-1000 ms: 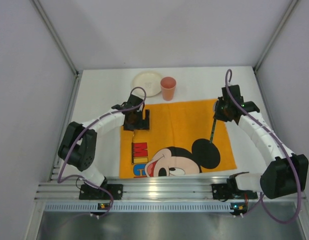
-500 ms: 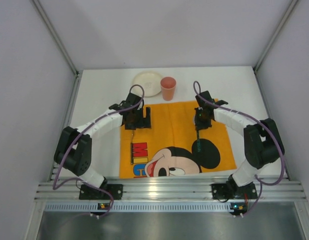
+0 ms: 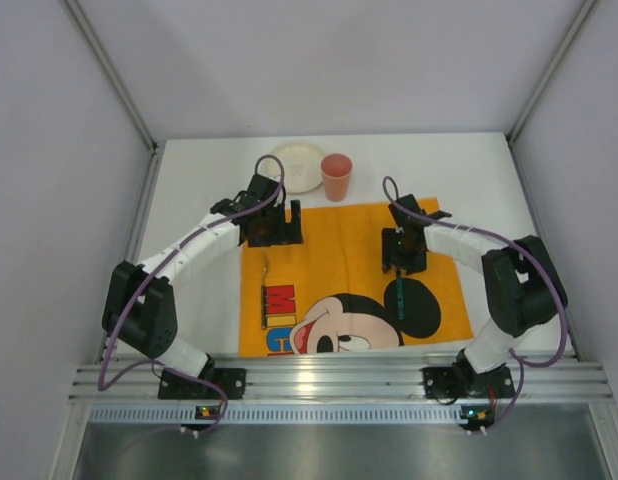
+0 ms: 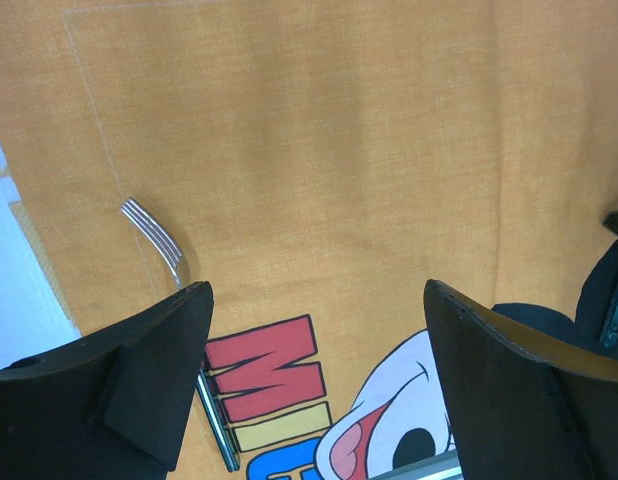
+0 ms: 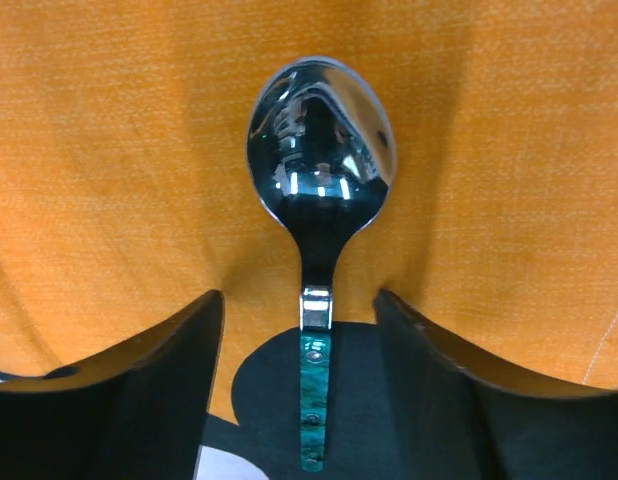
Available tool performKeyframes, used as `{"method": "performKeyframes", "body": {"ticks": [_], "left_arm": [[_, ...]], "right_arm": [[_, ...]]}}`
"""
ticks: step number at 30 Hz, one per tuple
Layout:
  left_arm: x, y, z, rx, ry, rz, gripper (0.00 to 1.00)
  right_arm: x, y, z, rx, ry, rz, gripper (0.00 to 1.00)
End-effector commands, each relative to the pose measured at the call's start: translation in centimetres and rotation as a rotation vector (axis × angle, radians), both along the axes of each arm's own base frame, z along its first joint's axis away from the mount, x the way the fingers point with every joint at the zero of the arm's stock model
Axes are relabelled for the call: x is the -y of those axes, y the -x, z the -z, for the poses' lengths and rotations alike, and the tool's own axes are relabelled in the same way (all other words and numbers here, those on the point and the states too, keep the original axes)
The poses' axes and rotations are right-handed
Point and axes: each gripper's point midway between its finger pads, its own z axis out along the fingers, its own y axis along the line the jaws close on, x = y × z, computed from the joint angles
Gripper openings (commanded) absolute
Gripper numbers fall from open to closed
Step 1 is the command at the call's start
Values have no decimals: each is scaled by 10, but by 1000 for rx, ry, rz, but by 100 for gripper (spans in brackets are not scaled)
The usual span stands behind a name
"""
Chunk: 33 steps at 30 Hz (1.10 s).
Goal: Set the dinner table for one person
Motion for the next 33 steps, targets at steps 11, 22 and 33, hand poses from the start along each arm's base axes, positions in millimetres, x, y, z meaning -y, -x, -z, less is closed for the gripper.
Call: {"method": "performKeyframes", "body": {"ticks": [11, 22, 33], "left_arm": [[-8, -16, -43, 92, -12, -38, 92], [-18, -14, -56, 103, -32, -65, 93], [-44, -5, -60, 124, -74, -142, 93]], "right_arm": [[-48, -96, -181, 396, -111, -43, 82], [-100, -239, -131, 401, -118, -5, 79], [-89, -273, -130, 446, -66, 98, 0]]}}
